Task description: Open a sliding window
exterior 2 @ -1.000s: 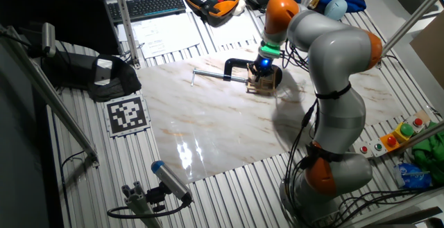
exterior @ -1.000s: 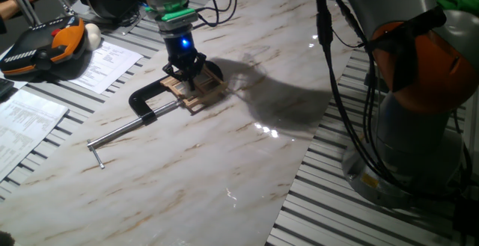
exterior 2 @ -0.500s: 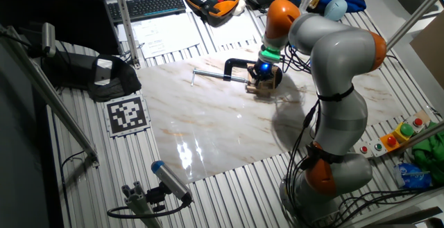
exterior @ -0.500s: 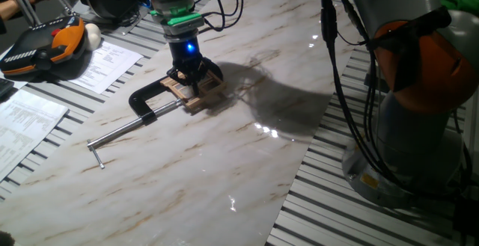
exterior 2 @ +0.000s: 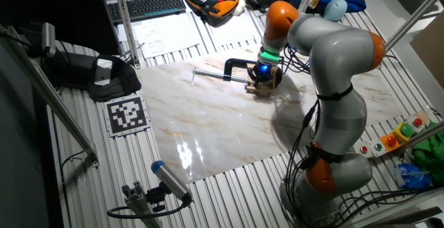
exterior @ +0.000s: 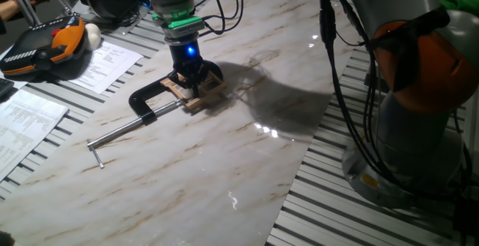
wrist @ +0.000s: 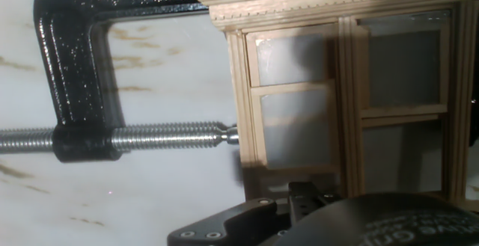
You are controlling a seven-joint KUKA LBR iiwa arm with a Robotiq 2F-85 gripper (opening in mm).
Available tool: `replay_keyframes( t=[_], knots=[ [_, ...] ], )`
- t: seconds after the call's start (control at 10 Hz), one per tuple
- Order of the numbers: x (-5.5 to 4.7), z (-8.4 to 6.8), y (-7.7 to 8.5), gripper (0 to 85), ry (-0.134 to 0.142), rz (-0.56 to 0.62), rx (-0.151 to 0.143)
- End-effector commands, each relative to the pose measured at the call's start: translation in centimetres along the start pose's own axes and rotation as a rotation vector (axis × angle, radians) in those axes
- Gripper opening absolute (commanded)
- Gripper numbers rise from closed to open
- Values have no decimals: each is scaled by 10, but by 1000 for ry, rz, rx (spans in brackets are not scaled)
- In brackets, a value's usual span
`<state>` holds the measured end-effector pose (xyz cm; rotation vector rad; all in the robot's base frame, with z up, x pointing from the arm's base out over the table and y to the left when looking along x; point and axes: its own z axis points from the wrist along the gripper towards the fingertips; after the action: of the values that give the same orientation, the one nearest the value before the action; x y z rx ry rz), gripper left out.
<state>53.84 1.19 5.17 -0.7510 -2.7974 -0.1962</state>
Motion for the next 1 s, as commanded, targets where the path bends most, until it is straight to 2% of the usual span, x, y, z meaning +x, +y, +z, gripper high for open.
replay_keyframes(
  t=[0.0, 0.9],
  knots=[
    [-1, 0, 0, 0, 0, 0, 0],
    [-6, 0, 2, 0, -2, -4, 4]
  ],
)
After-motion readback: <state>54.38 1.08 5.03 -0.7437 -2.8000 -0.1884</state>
